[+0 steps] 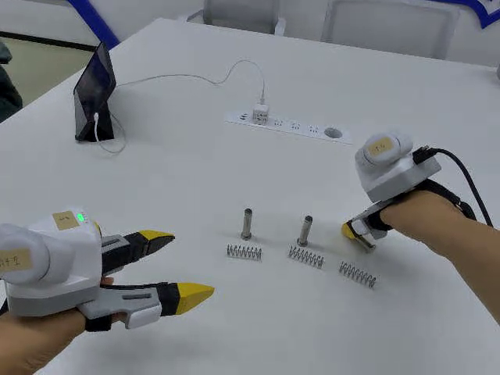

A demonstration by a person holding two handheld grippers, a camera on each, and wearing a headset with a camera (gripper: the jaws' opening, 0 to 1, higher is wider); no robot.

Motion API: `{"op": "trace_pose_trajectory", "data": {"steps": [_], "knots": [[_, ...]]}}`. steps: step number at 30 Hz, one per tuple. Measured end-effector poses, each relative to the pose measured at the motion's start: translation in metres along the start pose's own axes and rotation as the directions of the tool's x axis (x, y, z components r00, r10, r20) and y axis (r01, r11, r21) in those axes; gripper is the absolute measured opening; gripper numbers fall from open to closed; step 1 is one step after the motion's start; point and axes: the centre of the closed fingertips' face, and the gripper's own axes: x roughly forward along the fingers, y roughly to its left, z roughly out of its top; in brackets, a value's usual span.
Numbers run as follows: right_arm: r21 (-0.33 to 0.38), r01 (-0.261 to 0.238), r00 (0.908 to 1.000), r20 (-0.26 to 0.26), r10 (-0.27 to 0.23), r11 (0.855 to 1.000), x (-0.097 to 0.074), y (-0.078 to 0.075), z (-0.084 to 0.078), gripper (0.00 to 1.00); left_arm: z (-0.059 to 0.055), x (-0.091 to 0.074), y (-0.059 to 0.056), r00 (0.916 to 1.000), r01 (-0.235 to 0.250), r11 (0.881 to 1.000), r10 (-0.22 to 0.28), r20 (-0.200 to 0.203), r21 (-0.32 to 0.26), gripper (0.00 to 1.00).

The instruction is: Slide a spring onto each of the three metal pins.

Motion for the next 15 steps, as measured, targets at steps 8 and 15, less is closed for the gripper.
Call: {"op": "trace_pose_trajectory", "data": {"steps": [8, 15], "knots": [[0.043, 0.042, 0.9984, -0.04, -0.04, 0.998, -0.0003, 0.0012, -0.0023, 0.09, 0.0022, 0.0014, -0.0013, 1.0, 0.003, 1.0, -0.003, -0.001, 0.006, 0.63], [0.08, 0.058, 0.995, 0.076, -0.064, 0.995, -0.0086, -0.004, -0.008, 0.09, 0.0099, -0.0014, -0.0074, 0.9999, 0.007, 1.0, -0.007, 0.014, 0.024, 0.62]]}}
